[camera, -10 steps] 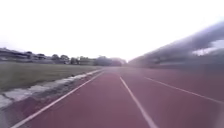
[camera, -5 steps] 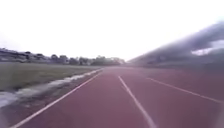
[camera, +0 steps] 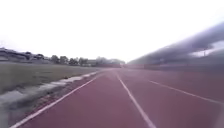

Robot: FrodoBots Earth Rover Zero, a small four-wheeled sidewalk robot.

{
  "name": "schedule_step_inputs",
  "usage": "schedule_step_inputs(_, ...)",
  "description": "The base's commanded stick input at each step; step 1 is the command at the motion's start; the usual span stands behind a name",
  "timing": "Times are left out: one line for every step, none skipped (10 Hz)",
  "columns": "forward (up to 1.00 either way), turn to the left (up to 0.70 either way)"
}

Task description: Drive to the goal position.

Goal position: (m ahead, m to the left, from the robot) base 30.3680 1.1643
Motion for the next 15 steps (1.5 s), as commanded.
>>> schedule_step_inputs(0.70, 0.00)
schedule_step_inputs(0.70, 0.00)
schedule_step_inputs(0.70, 0.00)
schedule_step_inputs(0.70, 0.00)
schedule_step_inputs(0.70, -0.01)
schedule_step_inputs(0.70, -0.07)
schedule_step_inputs(0.70, -0.28)
schedule_step_inputs(0.70, 0.00)
schedule_step_inputs(0.70, 0.00)
schedule_step_inputs(0.70, 0.00)
schedule_step_inputs(0.70, 0.00)
schedule_step_inputs(0.70, 0.00)
schedule_step_inputs(0.70, 0.00)
schedule_step_inputs(0.70, 0.00)
schedule_step_inputs(0.70, 0.00)
